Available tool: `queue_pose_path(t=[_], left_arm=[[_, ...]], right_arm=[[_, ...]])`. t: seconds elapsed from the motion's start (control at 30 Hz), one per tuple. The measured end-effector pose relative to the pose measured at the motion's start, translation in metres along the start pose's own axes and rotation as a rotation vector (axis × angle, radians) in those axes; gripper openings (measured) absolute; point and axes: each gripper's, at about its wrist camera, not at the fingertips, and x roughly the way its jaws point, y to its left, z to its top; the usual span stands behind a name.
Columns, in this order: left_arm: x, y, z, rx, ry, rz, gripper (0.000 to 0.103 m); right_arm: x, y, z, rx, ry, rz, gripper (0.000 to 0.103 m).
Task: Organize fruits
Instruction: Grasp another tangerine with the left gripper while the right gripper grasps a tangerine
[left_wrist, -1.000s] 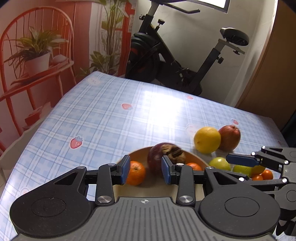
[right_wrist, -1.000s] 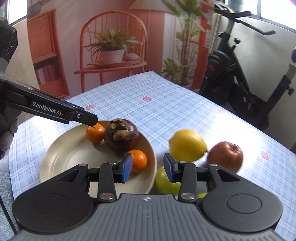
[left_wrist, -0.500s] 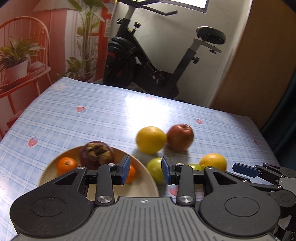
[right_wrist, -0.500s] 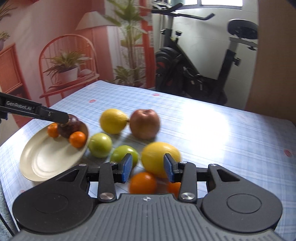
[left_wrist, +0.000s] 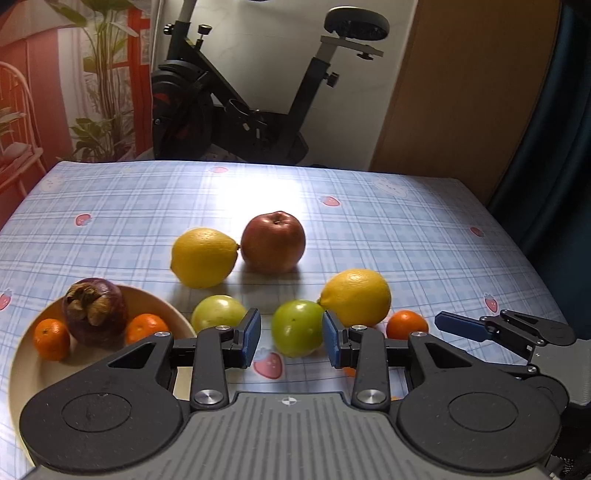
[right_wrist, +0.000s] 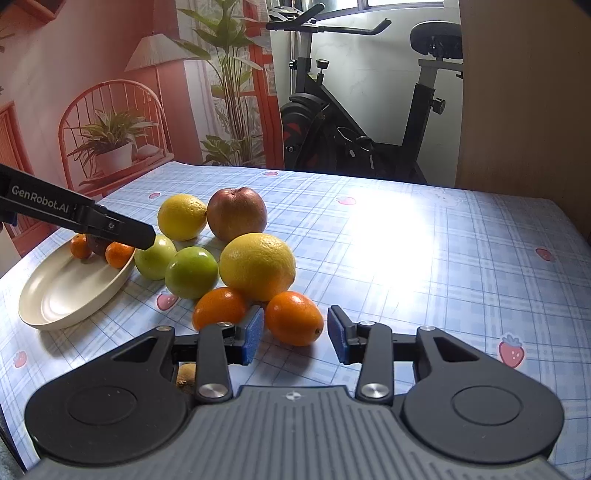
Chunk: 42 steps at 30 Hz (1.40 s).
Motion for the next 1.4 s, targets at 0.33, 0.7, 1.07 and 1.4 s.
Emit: queue_pose_path(t=[0.33,0.7,1.07,1.4], left_arm=[[0.013,-0.010,-0.003,0.007,0.031,-0.032,0.039],[0.023,-0.014,-0.008,-0.011,0.064,-0.086,0.039],[0.037,-0.028,-0.014,0.040,0.097,-0.139,0.039],[0.054,-0.028,-0.014,0.030,0.128,-0.172,0.039]], right_arm=[[0.004,-0.012,-0.001,0.005,-0.015,0.032,0.044],[0.017,-0.011,-0.005,-0.024,0.001,0.067,0.044],[0.014,-0.017,-0.008,0.010,-0.019,0.073,0.039],[0.014,-0.028,-0.008,0.074,-0.023,0.098,0.039]])
